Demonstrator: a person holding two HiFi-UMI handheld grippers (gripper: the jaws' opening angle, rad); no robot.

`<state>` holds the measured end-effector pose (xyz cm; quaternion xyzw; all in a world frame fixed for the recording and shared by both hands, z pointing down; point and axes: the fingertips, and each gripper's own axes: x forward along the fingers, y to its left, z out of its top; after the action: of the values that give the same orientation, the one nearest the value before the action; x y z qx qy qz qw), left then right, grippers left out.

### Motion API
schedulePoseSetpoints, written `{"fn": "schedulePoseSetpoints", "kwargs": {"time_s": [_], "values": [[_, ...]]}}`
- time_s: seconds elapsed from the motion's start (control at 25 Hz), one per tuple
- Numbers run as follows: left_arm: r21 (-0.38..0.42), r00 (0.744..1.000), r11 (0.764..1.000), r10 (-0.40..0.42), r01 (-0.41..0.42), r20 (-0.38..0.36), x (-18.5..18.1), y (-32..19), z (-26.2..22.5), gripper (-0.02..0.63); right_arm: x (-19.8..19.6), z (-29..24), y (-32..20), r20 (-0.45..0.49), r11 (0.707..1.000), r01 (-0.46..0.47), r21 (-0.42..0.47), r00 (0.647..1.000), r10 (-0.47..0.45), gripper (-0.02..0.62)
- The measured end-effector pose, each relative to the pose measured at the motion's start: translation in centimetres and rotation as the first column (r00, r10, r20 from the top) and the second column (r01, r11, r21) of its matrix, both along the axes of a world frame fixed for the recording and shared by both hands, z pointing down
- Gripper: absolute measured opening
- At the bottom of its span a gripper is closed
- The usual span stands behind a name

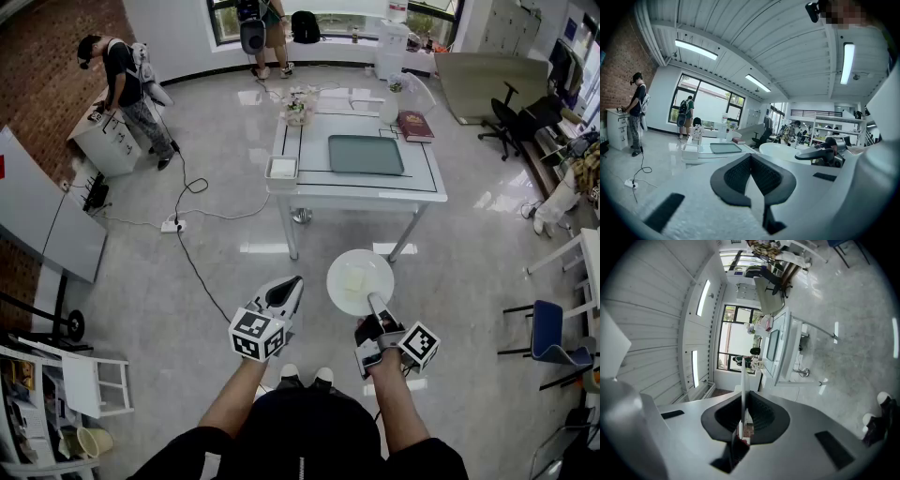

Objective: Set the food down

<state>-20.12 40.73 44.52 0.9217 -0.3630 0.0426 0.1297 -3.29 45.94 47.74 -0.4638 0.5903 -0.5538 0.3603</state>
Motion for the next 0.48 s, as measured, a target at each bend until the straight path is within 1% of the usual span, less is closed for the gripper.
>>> {"fn": "schedulePoseSetpoints", "kwargs": {"time_s": [0.16, 0.32, 0.48], "values": [[-0.010, 1.000, 1.000, -0.002, 0.002, 0.005, 1.1, 1.0, 0.5, 0.005, 1.2, 0.1, 1.1, -0.054, 1.000, 0.008, -0.023, 0.999, -0.009, 0.023], [-0.009, 1.000, 1.000, -0.013, 0.013, 0.006, 1.7, 1.0, 0.6, 0.005, 2.0, -0.1, 0.8, -0.050, 1.000, 0.007, 0.010, 0.999, -0.006, 0.023], [-0.013, 1.000, 0.999, -0.031, 0.031, 0.007, 2.4, 1.7, 0.9, 0.005, 3.4, 0.8, 1.3, -0.070, 1.000, 0.016, -0.016, 0.997, -0.017, 0.023]]}}
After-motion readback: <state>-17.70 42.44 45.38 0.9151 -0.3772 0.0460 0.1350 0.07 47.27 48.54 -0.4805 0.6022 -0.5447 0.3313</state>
